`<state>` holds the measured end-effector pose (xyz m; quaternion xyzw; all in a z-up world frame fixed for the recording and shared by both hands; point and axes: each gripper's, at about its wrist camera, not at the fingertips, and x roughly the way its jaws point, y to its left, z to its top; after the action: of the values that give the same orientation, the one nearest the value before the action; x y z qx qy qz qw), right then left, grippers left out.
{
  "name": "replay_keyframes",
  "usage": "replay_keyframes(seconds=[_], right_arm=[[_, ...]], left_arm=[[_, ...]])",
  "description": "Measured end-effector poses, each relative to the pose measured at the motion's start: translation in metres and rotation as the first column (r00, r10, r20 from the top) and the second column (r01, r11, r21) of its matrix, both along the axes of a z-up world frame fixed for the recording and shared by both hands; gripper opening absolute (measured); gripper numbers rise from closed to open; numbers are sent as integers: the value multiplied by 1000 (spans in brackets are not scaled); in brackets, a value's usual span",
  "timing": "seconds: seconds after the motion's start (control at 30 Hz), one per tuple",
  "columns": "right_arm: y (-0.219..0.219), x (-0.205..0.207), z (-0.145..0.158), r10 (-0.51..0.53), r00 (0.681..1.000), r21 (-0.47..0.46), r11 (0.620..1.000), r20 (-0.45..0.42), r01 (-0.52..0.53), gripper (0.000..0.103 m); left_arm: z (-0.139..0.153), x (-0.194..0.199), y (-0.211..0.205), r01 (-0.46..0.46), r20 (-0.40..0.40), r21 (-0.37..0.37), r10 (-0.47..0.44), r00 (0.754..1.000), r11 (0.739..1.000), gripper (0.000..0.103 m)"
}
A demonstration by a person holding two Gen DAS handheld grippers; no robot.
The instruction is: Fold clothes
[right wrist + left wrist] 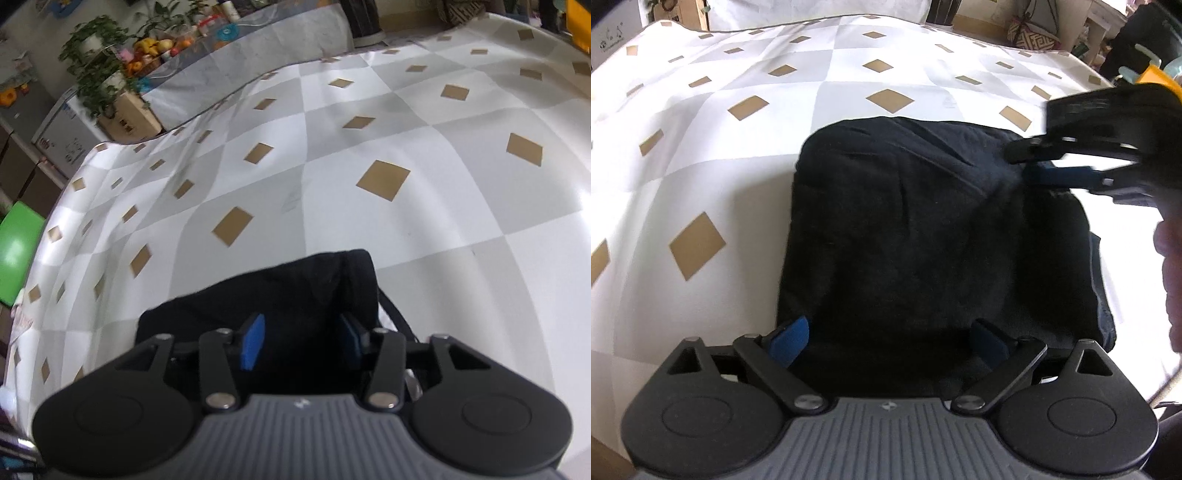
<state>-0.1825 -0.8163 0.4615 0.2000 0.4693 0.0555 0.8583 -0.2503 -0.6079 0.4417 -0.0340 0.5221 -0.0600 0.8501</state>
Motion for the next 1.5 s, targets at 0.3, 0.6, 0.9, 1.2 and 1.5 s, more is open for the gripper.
replay_keyframes(seconds=[0.3, 0.6, 0.9, 1.2, 1.5], right_arm=[[-7, -44, -9, -33, 995, 131, 990, -94, 45, 45], [-12, -69, -14, -127, 980, -171, 980, -150, 101, 46], [1, -92, -9, -103, 986, -294, 954, -133, 60, 51], [7, -105, -10, -109, 986, -332, 941, -129, 61, 52], [-23, -111, -17, -283, 947, -235, 941, -152, 243, 56]], left_arm=[[7, -8, 14, -43, 27, -2, 43, 999, 999, 95], [-4, -9, 13, -33, -6, -5, 33, 999, 999, 95], [-5, -13, 26, -88, -21, -32, 88, 996, 996, 95], [-3, -16, 29, -98, -11, -33, 98, 995, 995, 95], [-8, -15, 38, -133, -28, -16, 132, 991, 991, 95]])
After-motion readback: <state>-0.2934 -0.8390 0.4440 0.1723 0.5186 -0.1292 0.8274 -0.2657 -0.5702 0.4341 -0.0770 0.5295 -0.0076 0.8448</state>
